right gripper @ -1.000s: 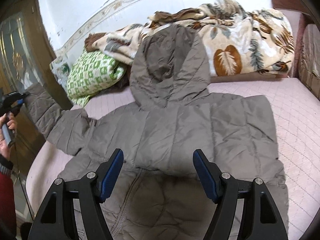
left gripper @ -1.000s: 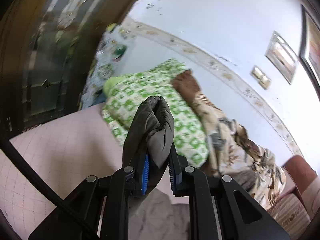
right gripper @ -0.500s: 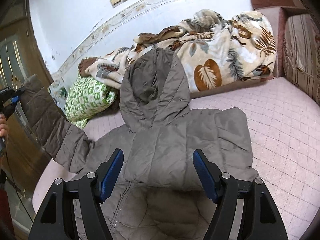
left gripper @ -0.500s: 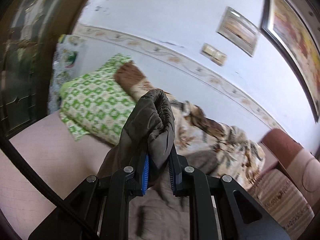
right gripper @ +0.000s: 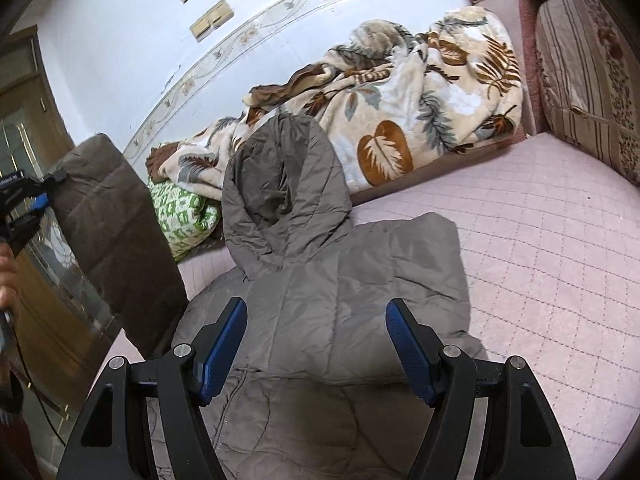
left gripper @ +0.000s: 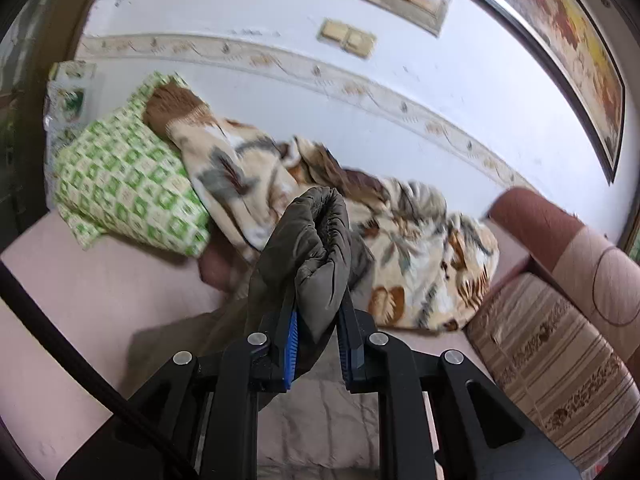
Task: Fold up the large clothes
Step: 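Carry the sleeve across the jacket body and open the left tool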
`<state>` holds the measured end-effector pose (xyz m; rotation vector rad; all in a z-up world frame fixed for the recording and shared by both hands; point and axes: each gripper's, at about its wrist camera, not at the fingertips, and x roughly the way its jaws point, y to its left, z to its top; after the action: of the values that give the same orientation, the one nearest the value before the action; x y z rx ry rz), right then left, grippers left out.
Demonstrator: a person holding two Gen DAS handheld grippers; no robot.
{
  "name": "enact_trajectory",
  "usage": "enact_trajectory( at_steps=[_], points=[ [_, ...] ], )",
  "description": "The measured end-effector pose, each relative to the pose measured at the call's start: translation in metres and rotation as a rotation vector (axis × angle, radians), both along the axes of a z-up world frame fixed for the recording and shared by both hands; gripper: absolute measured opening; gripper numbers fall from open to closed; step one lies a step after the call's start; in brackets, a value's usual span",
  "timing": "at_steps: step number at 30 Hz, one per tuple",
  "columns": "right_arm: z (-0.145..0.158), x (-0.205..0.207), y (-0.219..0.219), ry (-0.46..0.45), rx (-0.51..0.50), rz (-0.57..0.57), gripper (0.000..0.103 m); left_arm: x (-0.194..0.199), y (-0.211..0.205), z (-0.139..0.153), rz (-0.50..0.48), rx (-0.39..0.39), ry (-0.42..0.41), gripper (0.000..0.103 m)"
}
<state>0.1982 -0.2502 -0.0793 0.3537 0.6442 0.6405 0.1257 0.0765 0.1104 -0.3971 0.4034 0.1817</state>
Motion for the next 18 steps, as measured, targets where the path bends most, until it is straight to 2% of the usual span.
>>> enact_trajectory(
  at_steps=[6,13,18],
  points=[
    [-0.002,0.008,-0.022,0.018,0.037,-0.031,0.076,0.032,-0.045,-0.050,-0.043,0.019,0.099,0.016],
    [0.000,0.015,-0.033,0.025,0.066,-0.052,0.076,0.065,-0.093,-0.132,-0.089,0.058,0.263,0.016],
    [0.001,0.015,-0.036,0.026,0.077,-0.054,0.076,0.075,-0.123,-0.175,-0.122,0.119,0.328,0.016]
  ],
)
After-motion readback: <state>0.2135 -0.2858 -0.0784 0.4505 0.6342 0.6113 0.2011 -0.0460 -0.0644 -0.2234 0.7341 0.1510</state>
